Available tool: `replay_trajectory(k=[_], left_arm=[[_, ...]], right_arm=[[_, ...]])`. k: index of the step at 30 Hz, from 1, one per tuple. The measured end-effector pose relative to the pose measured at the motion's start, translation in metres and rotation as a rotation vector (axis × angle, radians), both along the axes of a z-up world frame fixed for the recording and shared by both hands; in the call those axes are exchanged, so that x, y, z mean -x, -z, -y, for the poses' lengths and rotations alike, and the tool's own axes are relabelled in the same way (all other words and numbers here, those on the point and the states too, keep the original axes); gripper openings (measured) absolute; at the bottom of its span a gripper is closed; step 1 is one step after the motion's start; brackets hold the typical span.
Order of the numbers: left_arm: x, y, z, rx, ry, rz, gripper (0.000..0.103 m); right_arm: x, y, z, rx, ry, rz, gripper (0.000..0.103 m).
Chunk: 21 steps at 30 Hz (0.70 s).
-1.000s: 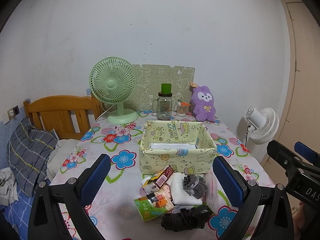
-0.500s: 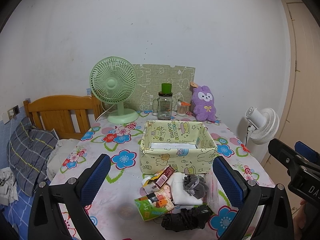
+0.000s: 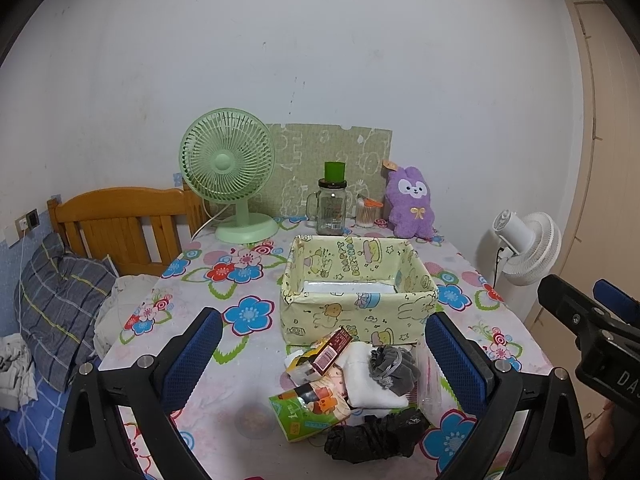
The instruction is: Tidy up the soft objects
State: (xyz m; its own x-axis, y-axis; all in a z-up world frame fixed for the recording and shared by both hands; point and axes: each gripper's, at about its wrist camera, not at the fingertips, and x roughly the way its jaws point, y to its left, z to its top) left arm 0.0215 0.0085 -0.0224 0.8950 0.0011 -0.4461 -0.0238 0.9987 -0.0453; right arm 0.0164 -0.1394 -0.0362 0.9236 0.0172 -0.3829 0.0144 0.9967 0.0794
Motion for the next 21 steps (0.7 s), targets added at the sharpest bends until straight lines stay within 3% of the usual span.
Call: replay_trajectory(k=[21], left_arm=[[-0.019, 0.022, 0.006, -0.008, -0.002, -0.054, 0.099]], right_arm=[[-0.023, 0.024, -0.019, 0.004, -0.05, -0.054, 0.103]])
